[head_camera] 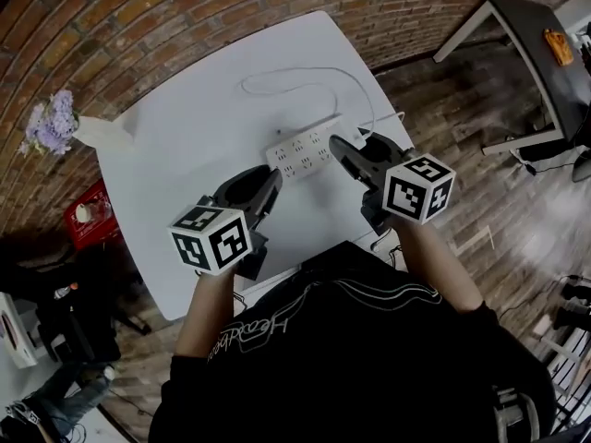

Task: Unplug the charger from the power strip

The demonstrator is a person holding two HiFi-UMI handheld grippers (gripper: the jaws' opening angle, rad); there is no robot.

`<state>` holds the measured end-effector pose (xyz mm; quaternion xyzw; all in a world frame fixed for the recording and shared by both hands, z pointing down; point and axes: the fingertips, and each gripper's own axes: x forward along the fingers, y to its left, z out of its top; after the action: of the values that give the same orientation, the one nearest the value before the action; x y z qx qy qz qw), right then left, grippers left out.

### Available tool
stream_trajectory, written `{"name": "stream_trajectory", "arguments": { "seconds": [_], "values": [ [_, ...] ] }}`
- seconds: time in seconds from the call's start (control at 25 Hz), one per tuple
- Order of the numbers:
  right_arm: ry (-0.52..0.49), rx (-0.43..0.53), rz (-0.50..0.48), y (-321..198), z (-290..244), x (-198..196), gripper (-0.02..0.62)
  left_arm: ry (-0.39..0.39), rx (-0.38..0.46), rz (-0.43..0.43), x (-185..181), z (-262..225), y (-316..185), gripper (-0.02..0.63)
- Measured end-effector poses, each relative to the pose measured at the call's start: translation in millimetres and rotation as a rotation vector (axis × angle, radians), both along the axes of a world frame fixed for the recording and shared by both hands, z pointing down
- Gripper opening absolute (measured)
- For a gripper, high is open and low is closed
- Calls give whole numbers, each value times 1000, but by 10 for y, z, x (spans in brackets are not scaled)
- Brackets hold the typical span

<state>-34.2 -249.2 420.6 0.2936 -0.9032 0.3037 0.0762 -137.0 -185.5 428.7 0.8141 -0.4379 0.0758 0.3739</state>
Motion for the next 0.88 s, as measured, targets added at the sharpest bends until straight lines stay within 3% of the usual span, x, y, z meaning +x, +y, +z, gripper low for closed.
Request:
{"name": "stream_trajectory", "arguments": {
  "seconds": [0.2, 0.32, 0.6, 0.88],
  "values": [
    [-49, 19, -24, 251, -270, 14, 121, 109, 103, 11, 38, -547, 184, 41],
    [-81, 38, -34, 470, -457, 34, 121, 133, 171, 31, 68, -841, 368, 21],
    [-114, 92, -28, 1065, -758, 129, 121, 61, 308, 58, 68, -1201, 859, 9],
    [-130, 92, -8, 1388, -810, 227, 121, 63, 313, 91, 178, -1207, 1055, 8]
  ]
}}
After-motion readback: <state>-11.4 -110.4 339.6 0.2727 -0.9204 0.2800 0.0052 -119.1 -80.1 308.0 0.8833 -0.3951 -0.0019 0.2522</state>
